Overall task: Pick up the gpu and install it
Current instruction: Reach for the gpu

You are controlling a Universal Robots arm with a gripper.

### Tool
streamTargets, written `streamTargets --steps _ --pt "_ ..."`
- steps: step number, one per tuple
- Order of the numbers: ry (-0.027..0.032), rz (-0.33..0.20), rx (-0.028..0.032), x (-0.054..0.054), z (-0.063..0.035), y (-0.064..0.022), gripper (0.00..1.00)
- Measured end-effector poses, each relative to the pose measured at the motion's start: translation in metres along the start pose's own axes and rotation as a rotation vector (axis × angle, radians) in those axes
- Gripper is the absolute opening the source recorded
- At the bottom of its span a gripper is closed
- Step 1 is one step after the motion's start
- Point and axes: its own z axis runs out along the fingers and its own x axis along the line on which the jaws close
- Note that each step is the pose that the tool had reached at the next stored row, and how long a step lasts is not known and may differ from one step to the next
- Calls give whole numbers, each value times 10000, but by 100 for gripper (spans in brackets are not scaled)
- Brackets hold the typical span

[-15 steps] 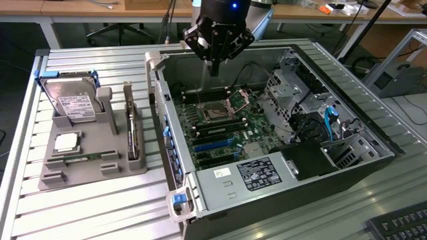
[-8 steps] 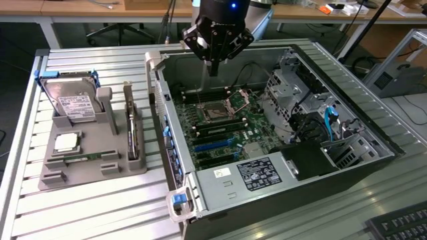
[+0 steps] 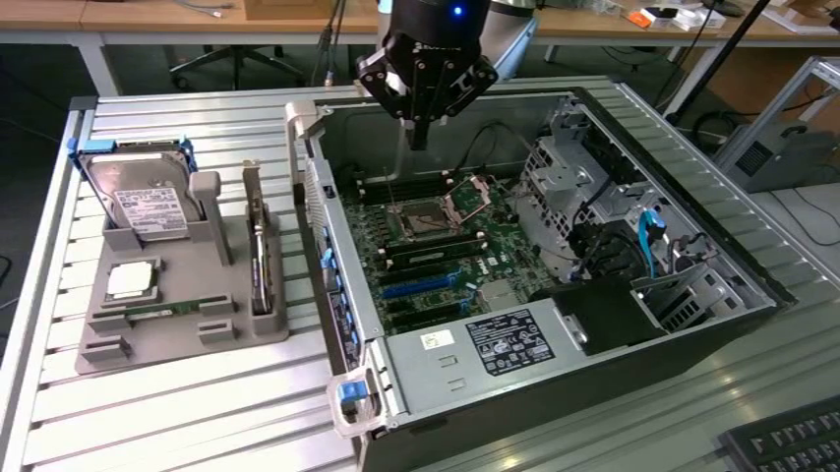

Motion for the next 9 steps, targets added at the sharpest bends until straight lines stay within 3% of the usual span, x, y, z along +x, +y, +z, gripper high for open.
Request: streamTargets --steps 9 --pt "0 0 0 17 0 -1 11"
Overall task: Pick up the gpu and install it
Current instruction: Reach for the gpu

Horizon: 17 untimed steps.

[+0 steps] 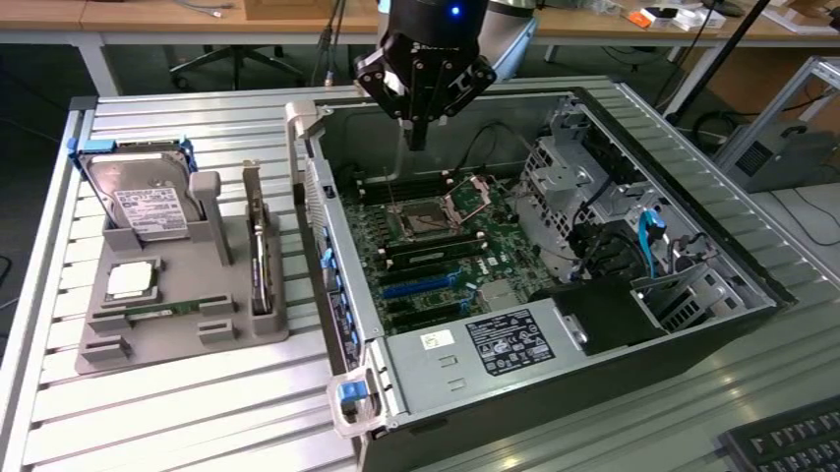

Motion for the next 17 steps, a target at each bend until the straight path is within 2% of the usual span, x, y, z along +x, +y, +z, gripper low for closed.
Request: streamTargets --steps 17 --pt "0 1 0 72 -2 -5 11"
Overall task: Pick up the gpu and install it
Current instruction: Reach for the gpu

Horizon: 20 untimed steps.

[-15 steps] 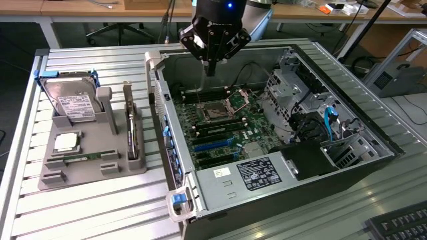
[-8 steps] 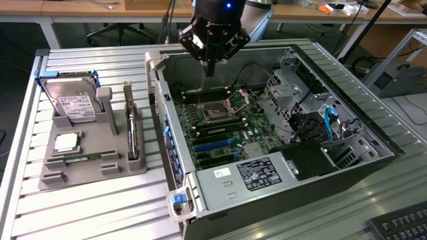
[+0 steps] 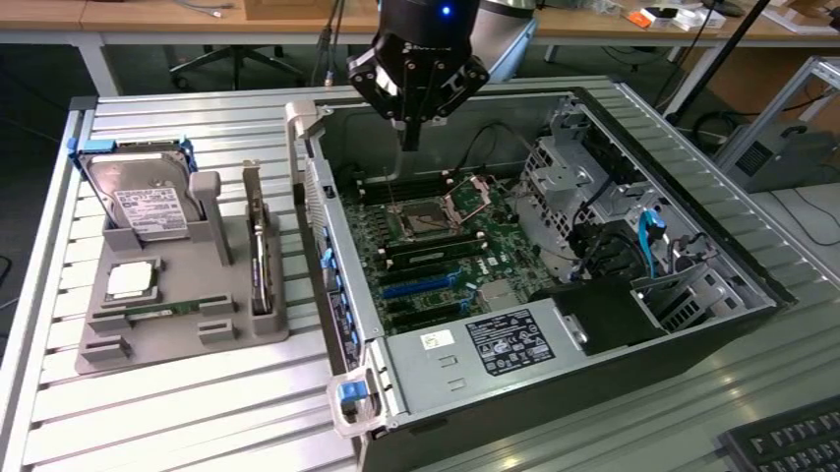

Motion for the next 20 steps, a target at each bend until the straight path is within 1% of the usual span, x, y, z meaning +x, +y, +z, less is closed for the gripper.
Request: streamTargets --steps 20 --pt "0 0 0 44 -1 -3 11"
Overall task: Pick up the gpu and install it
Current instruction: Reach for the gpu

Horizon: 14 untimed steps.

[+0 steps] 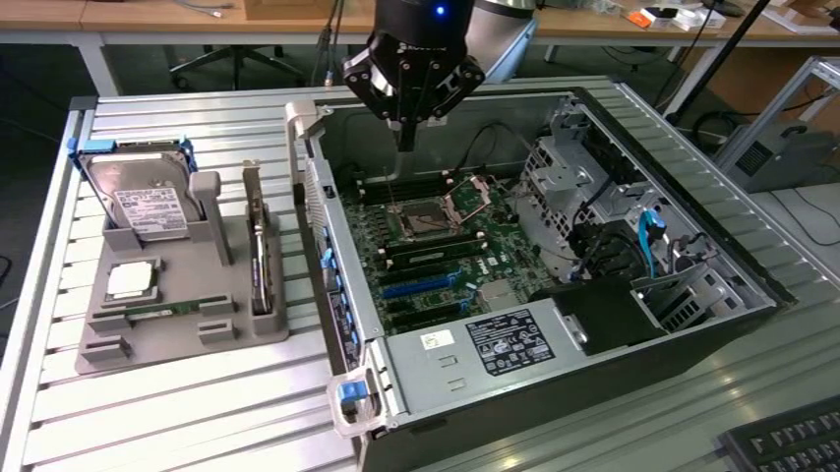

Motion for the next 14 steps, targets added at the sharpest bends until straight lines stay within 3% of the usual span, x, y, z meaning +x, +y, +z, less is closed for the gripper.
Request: streamTargets --steps 14 --pt "1 0 0 36 -1 -3 11"
